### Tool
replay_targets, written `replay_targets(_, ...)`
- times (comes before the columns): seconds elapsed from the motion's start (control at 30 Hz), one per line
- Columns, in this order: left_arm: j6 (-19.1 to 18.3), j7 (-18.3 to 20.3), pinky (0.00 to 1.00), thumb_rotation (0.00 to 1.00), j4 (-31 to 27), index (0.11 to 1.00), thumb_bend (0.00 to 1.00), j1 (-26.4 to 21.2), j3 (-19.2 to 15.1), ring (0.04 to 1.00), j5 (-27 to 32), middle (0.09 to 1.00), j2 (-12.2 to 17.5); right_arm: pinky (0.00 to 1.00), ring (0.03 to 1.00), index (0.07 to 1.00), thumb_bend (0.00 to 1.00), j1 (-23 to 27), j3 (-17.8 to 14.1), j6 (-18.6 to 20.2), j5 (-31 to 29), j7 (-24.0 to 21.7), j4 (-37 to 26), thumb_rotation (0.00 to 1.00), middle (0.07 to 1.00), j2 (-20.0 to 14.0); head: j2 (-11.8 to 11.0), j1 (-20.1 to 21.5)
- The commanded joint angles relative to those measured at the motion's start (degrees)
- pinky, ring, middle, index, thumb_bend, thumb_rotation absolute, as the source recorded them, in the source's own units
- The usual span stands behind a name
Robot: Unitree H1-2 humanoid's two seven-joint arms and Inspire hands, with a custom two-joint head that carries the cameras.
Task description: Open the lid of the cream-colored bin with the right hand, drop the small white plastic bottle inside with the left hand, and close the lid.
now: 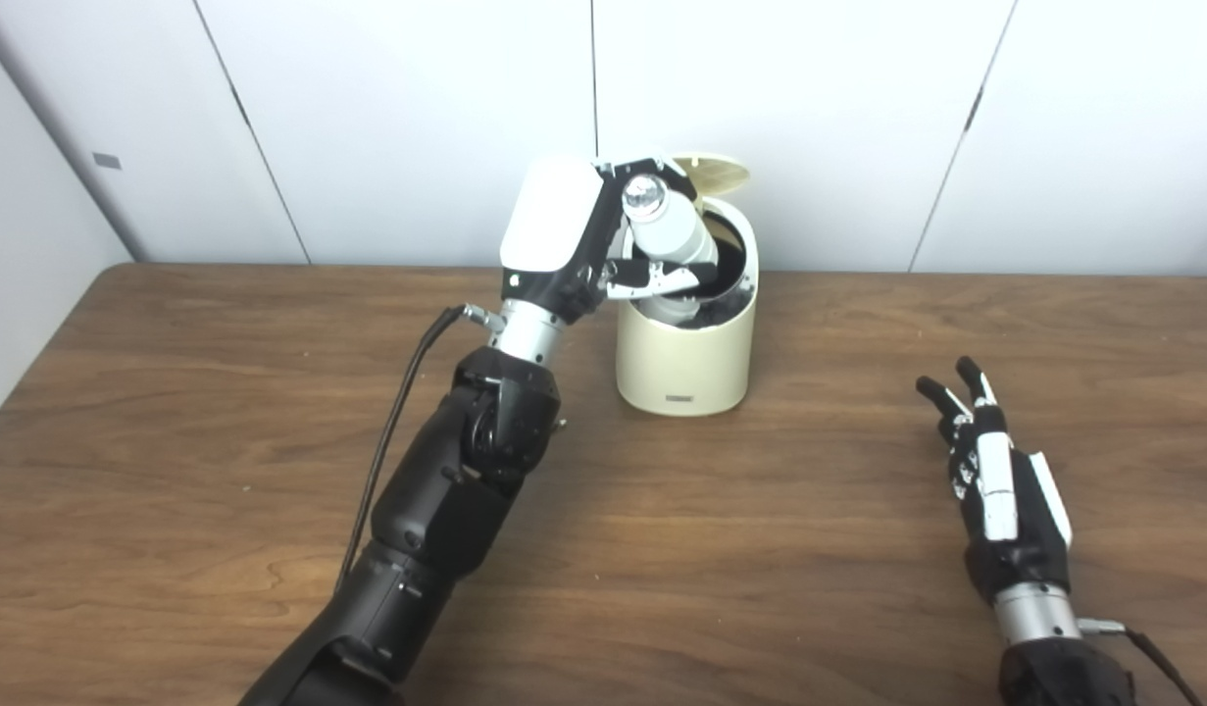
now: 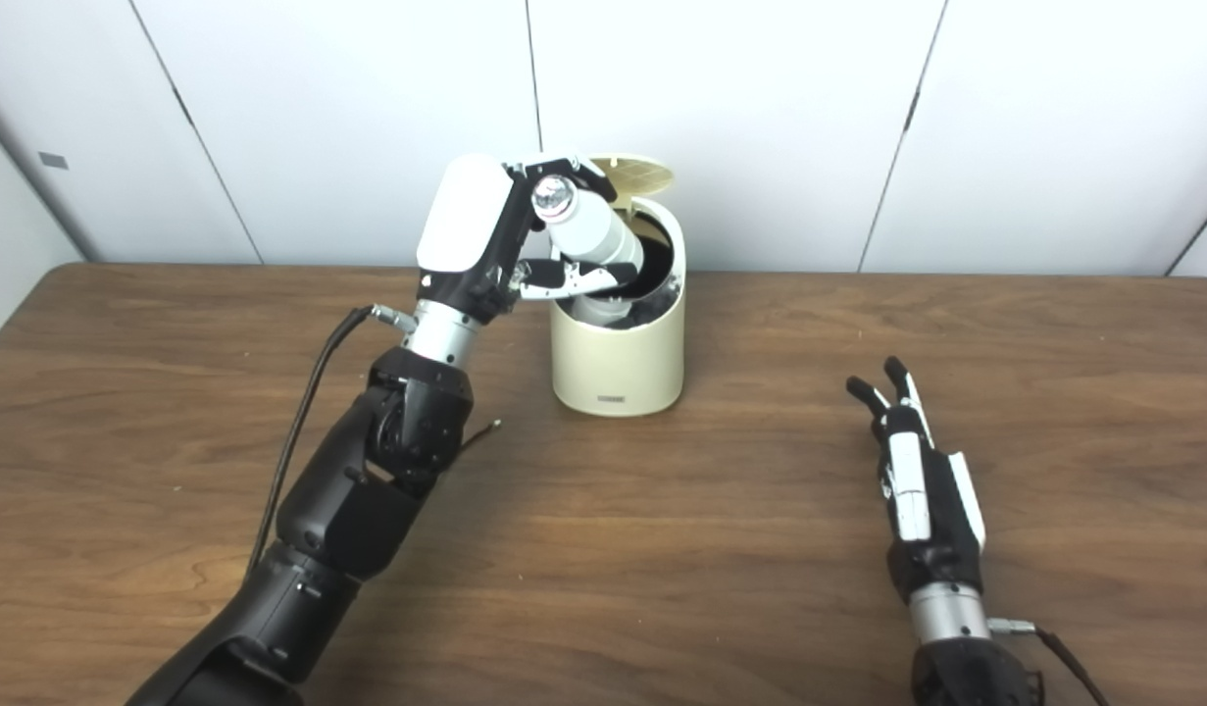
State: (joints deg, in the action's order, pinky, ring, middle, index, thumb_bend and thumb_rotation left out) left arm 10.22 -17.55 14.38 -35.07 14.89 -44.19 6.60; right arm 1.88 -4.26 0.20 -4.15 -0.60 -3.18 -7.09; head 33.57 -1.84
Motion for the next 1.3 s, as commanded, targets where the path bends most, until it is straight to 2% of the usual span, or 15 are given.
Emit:
replay_targets(0.0, 0.09, -0.54, 0.32, 0.0, -2.2, 0.551, 0.47, -2.4, 0.01, 0.385, -0.77, 0.477, 0.46, 1.0, 0.962, 0.968, 0.64, 0.66, 0.05, -0.33, -0.42, -0.88, -0.23, 1.0, 0.874, -0.18, 0.08, -0.08)
replay_targets(0.13, -1.23, 0.06, 0.32, 0.0, -2.47, 0.552, 0.47, -2.37, 0.43, 0.395, -2.3, 0.474, 0.88, 1.0, 0.959, 0.972, 0.63, 0.74, 0.08, -0.8, -0.87, -1.16, -0.02, 1.0, 0.862, -0.26, 0.18, -0.27)
replay_targets(0.27, -3.1, 1.39, 0.37, 0.0, -3.4, 0.545, 0.5, -2.24, 0.6, 0.376, -2.99, 0.473, 0.97, 1.0, 0.946, 0.975, 0.61, 0.79, 0.26, -1.56, -0.59, -1.31, 0.35, 1.0, 0.856, -0.63, 0.28, -0.46)
replay_targets(0.3, -3.44, 1.75, 0.37, 0.0, -3.73, 0.53, 0.51, -2.2, 0.62, 0.398, -3.08, 0.446, 0.99, 1.0, 0.943, 0.974, 0.61, 0.75, 0.28, -1.48, -0.53, -1.31, 0.31, 1.0, 0.854, -0.7, 0.3, -0.53)
replay_targets(0.33, -3.76, 2.07, 0.37, 0.0, -4.01, 0.556, 0.75, -2.17, 0.64, 0.414, -3.18, 0.491, 1.0, 1.0, 0.942, 0.975, 0.61, 0.72, 0.24, -1.36, -0.67, -1.33, 0.31, 1.0, 0.854, -0.74, 0.3, -0.53)
replay_targets(0.37, -4.02, 2.31, 0.38, 0.02, -4.22, 0.575, 0.9, -2.17, 0.67, 0.43, -3.27, 0.525, 1.01, 1.0, 0.946, 0.976, 0.62, 0.76, 0.19, -1.42, -0.89, -1.43, 0.49, 1.0, 0.855, -0.79, 0.3, -0.53)
replay_targets(0.47, -4.0, 2.44, 0.39, 0.07, -4.5, 0.597, 0.99, -2.16, 0.7, 0.448, -2.92, 0.556, 1.01, 1.0, 0.96, 0.977, 0.63, 0.84, -0.01, -1.48, -1.57, -1.62, 0.61, 1.0, 0.853, -0.75, 0.39, -0.63)
replay_targets(0.67, -3.86, 1.82, 0.39, 0.16, -4.11, 0.603, 1.0, -2.19, 0.9, 0.446, -3.13, 0.56, 1.02, 1.0, 0.973, 0.986, 0.63, 0.73, -0.3, -1.43, -2.04, -1.8, 0.74, 1.0, 0.851, -0.77, 0.38, -0.81)
replay_targets(1.0, -3.66, 2.06, 0.38, 0.15, -4.81, 0.582, 1.0, -1.95, 0.23, 0.434, -1.29, 0.55, 0.88, 1.0, 0.968, 0.985, 0.63, 0.88, -0.6, -2.13, -1.89, -2.01, 1.89, 1.0, 0.845, -0.97, 0.18, -1.21)
replay_targets(1.27, -2.5, 1.19, 0.32, 0.2, -8.16, 0.537, 1.0, -0.25, -0.56, 0.377, 0.99, 0.485, 0.21, 1.0, 0.96, 0.983, 0.62, 0.73, -0.84, -1.36, -1.4, -1.96, 1.54, 1.0, 0.841, -0.96, 0.19, -1.4)
